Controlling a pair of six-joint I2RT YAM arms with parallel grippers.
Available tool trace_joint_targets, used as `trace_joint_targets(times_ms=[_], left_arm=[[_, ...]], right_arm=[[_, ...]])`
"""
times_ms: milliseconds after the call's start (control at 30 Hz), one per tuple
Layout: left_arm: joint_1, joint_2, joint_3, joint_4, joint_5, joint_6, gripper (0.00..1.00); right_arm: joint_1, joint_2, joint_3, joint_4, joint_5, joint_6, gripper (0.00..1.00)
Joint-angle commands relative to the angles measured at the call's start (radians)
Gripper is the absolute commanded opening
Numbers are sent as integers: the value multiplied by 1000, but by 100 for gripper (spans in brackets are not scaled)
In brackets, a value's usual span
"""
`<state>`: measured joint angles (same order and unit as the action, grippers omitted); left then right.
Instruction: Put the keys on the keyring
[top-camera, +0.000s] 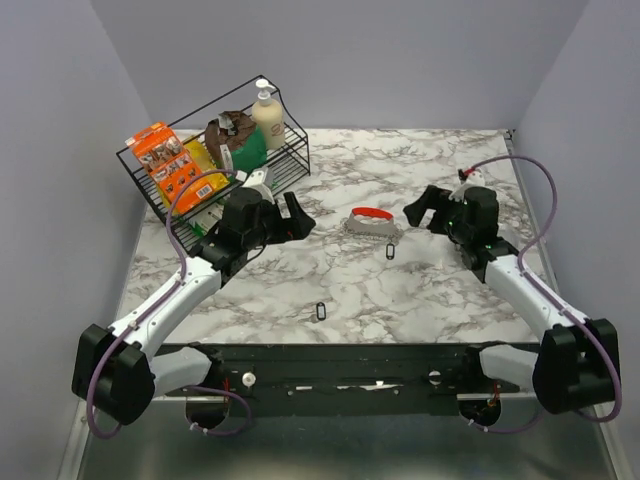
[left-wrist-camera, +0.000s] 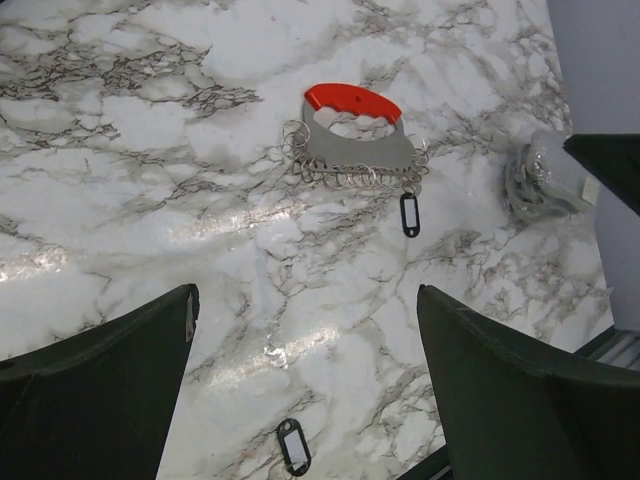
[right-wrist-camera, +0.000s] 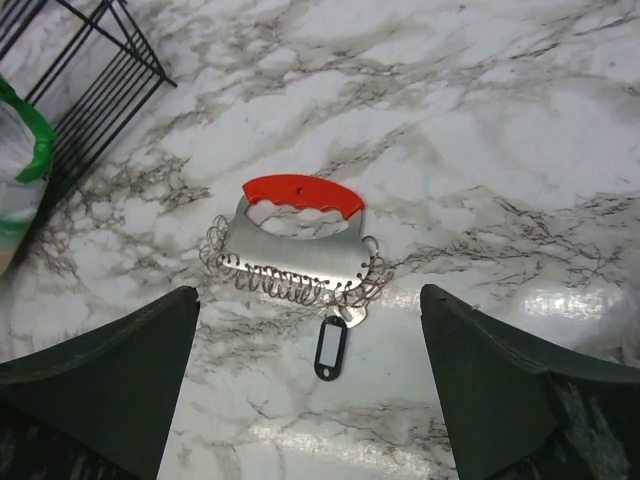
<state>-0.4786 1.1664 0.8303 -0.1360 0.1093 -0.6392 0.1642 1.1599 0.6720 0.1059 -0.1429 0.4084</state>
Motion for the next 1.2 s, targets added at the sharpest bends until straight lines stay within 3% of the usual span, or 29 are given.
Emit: trace_joint_targets(times_ms=[0, 133, 233, 500, 667, 967, 1067, 1100, 1167], left_arm=[[6, -21, 55, -21, -26, 12, 99], [6, -7, 64, -47, -20, 30, 99], [5, -25, 30, -5, 13, 26, 99], [5, -45, 4, -1, 18, 30, 99], [6, -27, 6, -8, 26, 29, 99], [6, -14, -5, -14, 33, 24, 99], [5, -14, -11, -20, 33, 26, 99], [6, -14, -8, -28, 29, 29, 99], [5, -16, -10, -36, 26, 33, 99]], right_arm=[[112, 121, 121, -141, 66, -49, 100], [213, 260, 231, -259, 175, -62, 100], [268, 366, 313, -325, 235, -63, 93], [302, 497, 409, -448, 344, -8, 58], [302, 537, 426, -474, 338, -5, 46], [302, 646, 455, -472, 347, 1, 36], [302, 670, 460, -474, 358, 9, 26], [302, 670, 457, -472, 353, 12, 17], [302, 650, 439, -456, 347, 10, 10]])
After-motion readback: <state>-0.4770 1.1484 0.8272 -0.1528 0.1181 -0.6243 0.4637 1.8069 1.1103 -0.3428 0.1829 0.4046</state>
